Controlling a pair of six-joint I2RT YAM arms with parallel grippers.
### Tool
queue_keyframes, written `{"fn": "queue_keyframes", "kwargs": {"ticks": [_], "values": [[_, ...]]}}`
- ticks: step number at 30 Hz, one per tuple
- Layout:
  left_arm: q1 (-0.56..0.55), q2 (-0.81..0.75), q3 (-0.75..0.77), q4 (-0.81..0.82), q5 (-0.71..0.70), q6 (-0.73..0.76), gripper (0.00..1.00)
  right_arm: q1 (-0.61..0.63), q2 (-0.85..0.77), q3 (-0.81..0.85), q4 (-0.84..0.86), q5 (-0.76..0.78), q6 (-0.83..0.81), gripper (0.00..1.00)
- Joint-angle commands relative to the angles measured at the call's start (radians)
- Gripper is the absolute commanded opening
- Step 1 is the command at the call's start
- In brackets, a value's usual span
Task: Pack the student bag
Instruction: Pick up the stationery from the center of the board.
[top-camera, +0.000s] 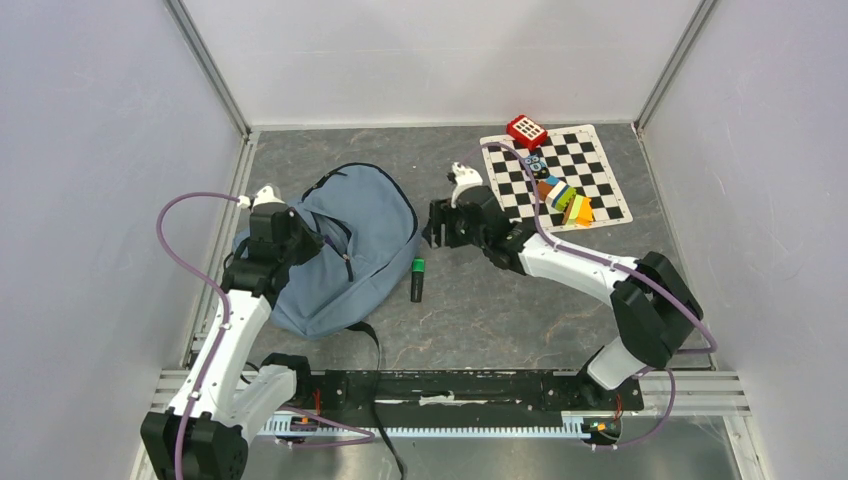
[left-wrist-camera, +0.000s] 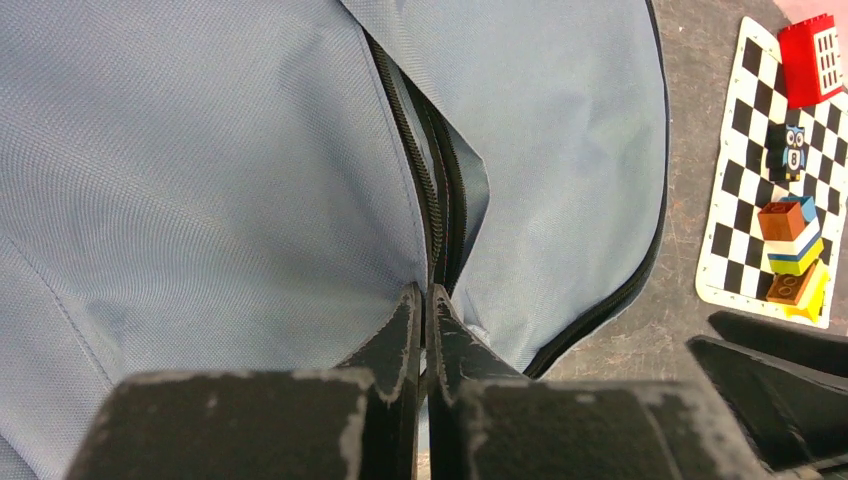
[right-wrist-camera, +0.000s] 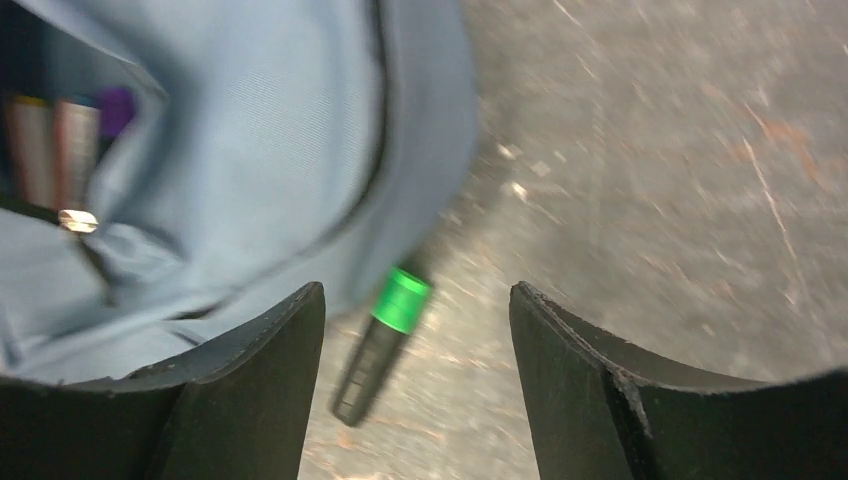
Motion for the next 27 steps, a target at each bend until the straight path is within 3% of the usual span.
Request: {"fn": "queue_keyframes", "kwargs": {"ticks": [1,7,17,27], "values": [[-0.003,-0.02,0.057,0.006,0.022,-0.028,0.02,-0.014,-0.022,-0.066,-0.031,0.067,0.016,0.72],[-0.003,-0.025,0.062,-0.02,0.033,-0.03,0.02,0.031,0.121,0.015,-0.158,-0.006,-0.051,0.69],[-0.003,-0.071,0.058,-0.069,0.035,-0.014,0.02,0.156,0.359,0.279,-0.325,0.009,-0.086,0.74],[-0.003,-0.106,0.051,-0.098,0.02,-0.011,0.02,0.16,0.379,0.268,-0.391,0.11,-0.077,0.76]]}}
